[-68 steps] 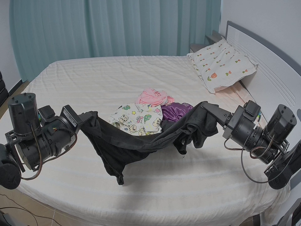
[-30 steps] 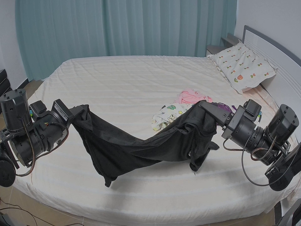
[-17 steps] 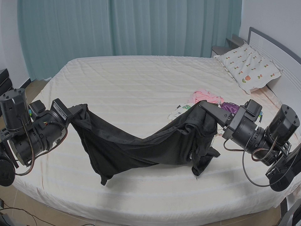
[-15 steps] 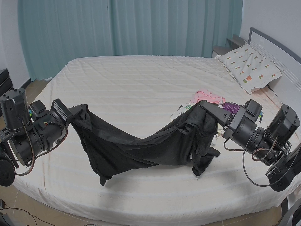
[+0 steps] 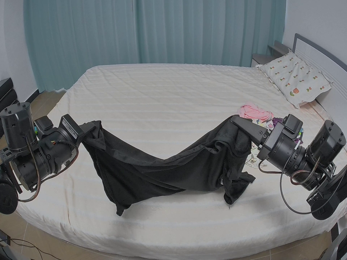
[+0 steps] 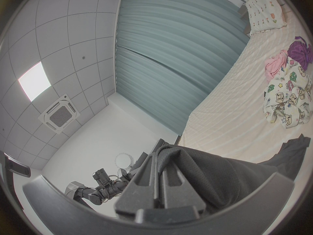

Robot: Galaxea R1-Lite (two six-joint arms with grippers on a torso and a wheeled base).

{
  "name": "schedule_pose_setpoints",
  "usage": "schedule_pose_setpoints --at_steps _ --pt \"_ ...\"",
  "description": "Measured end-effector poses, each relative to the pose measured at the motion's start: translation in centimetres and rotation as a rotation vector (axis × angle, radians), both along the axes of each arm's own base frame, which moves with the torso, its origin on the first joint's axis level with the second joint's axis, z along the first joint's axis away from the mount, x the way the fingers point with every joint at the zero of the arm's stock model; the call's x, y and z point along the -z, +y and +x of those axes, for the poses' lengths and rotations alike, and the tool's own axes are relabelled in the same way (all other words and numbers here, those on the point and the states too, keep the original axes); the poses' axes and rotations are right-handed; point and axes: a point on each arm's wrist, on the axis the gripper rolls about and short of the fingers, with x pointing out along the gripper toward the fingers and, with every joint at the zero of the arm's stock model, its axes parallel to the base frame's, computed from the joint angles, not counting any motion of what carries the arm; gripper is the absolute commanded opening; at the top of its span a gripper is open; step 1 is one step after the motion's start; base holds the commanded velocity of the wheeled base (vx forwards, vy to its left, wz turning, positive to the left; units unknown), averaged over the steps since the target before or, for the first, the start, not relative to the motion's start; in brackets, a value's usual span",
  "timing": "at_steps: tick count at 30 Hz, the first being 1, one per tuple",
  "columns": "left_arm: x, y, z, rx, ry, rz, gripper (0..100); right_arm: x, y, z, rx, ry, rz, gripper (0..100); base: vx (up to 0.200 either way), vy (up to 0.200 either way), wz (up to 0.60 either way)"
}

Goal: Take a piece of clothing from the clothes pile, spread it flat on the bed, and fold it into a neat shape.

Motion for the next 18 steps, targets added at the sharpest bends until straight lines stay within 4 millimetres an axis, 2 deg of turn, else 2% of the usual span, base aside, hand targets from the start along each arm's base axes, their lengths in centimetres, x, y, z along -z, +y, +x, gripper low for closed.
schedule_pose_setpoints --at_steps 14,18 --pt "0.33 -0.04 0.05 0.003 0.013 0.005 0 0.18 -0.04 0.12 0.003 0.008 -0.002 0 0.000 0.000 0.00" --pt "0.38 -0.03 0.04 0.003 0.015 0.006 0 0.30 -0.10 -0.02 0.000 0.010 -0.008 0 -0.200 0.000 0.00"
